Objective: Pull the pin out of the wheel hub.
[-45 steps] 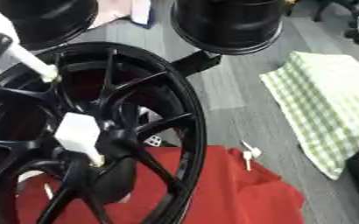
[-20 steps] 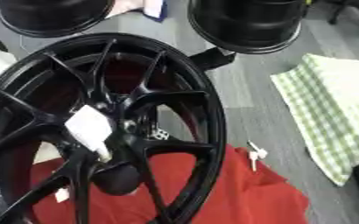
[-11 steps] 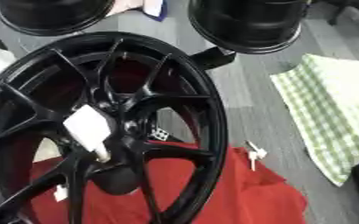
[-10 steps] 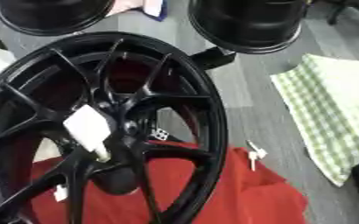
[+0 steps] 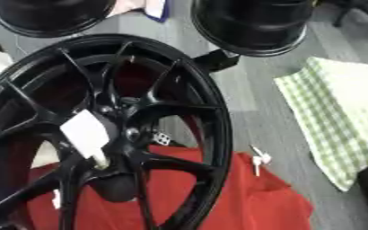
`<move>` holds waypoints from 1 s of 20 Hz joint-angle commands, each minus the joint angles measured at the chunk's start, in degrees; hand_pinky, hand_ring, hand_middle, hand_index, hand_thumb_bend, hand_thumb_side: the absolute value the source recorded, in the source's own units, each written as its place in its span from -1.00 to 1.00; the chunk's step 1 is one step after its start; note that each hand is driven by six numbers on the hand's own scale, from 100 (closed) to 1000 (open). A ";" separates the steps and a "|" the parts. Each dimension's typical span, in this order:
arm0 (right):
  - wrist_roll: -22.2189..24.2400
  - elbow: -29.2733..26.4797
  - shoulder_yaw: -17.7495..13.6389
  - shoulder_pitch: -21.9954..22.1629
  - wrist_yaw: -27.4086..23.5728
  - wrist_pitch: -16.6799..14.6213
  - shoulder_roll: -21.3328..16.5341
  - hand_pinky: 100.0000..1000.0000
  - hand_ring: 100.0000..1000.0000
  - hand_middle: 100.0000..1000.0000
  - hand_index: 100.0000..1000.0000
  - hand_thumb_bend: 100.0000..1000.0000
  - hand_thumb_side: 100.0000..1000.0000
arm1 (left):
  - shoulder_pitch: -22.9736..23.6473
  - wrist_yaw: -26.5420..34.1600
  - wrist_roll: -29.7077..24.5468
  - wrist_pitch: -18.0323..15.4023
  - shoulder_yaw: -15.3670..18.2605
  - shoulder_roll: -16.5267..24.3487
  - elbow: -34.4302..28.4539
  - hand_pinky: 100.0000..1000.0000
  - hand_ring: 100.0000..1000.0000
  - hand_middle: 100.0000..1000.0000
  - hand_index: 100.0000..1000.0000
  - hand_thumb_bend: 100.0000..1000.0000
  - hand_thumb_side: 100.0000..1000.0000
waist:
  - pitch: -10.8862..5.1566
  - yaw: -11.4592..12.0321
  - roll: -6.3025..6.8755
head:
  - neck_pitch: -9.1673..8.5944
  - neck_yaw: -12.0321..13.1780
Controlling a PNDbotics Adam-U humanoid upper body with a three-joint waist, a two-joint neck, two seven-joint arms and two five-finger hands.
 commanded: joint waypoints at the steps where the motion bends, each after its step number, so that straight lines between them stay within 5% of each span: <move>1: -0.23 -0.98 -0.83 -0.36 -0.12 -0.14 -1.52 0.58 0.29 0.18 0.29 -1.00 0.04 | -0.83 0.93 -0.13 -0.48 1.78 1.17 -1.45 0.49 0.44 0.49 0.60 -0.64 0.59 | -0.88 0.13 0.18 | -0.72 -0.26; 4: -0.31 -1.06 -0.91 -0.37 -0.09 -0.16 -1.61 0.58 0.29 0.18 0.29 -1.00 0.03 | -1.76 8.40 4.14 -4.90 2.65 0.55 -4.59 0.33 0.20 0.26 0.35 -0.99 0.48 | -0.96 0.16 0.20 | -0.68 -0.42; 12: -0.25 -1.55 -0.89 -0.73 0.13 -0.14 -1.81 0.58 0.29 0.18 0.29 -1.00 0.00 | -4.61 33.66 22.60 -23.97 0.79 -0.25 -14.82 0.26 0.12 0.16 0.30 -1.00 0.60 | -1.26 0.14 0.30 | -0.66 -0.69; 16: -0.15 -1.84 -0.77 -1.10 0.23 -0.10 -1.74 0.58 0.29 0.18 0.29 -1.00 -0.01 | -5.66 42.00 24.74 -29.49 -1.22 -1.94 -16.92 0.28 0.15 0.18 0.33 -1.00 0.63 | -1.35 -0.04 0.32 | -0.85 -0.66; 20: -0.18 -2.23 -0.86 -1.29 0.35 -0.13 -1.73 0.58 0.29 0.18 0.29 -1.00 -0.03 | -7.13 42.15 23.70 -33.07 -1.49 -5.16 -17.08 0.29 0.17 0.20 0.35 -1.00 0.62 | -1.41 -0.32 0.24 | -0.60 -0.52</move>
